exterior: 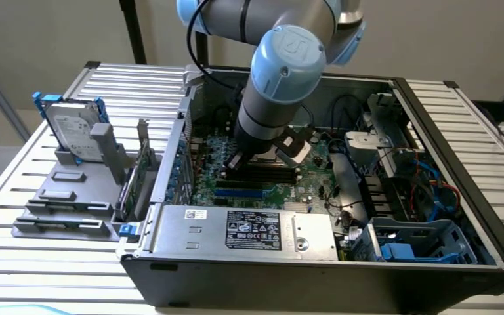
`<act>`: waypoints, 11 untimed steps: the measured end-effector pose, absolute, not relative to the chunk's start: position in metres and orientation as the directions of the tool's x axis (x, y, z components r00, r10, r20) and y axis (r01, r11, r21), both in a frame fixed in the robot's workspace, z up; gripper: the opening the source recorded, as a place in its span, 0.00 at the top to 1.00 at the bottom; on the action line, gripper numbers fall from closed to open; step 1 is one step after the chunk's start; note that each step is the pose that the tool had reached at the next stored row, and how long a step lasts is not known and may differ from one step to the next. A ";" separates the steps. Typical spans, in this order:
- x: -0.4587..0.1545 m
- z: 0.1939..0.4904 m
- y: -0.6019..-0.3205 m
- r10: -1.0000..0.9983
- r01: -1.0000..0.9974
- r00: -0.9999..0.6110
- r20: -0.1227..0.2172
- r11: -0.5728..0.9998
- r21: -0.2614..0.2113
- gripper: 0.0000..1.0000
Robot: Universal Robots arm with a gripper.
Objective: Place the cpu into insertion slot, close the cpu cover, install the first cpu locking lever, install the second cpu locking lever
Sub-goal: 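Install the second cpu locking lever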
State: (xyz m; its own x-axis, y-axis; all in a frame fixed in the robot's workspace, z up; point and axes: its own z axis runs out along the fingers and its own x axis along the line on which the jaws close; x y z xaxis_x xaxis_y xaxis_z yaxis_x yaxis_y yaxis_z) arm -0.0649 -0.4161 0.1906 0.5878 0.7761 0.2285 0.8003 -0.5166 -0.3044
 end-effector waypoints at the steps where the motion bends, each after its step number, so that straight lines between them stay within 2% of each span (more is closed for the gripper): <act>1: -0.065 0.194 -0.416 0.777 0.801 0.588 0.227 -0.517 -0.303 0.89; 5: -0.065 0.210 -0.416 0.778 0.801 0.587 0.224 -0.518 -0.301 0.89; 11: -0.065 0.211 -0.416 0.778 0.801 0.587 0.224 -0.518 -0.301 0.89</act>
State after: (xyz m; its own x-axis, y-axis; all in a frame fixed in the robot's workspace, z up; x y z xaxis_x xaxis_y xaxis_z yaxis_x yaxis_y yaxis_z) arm -0.0651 -0.4161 0.2114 0.5872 0.7779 0.2239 0.8007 -0.5177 -0.3015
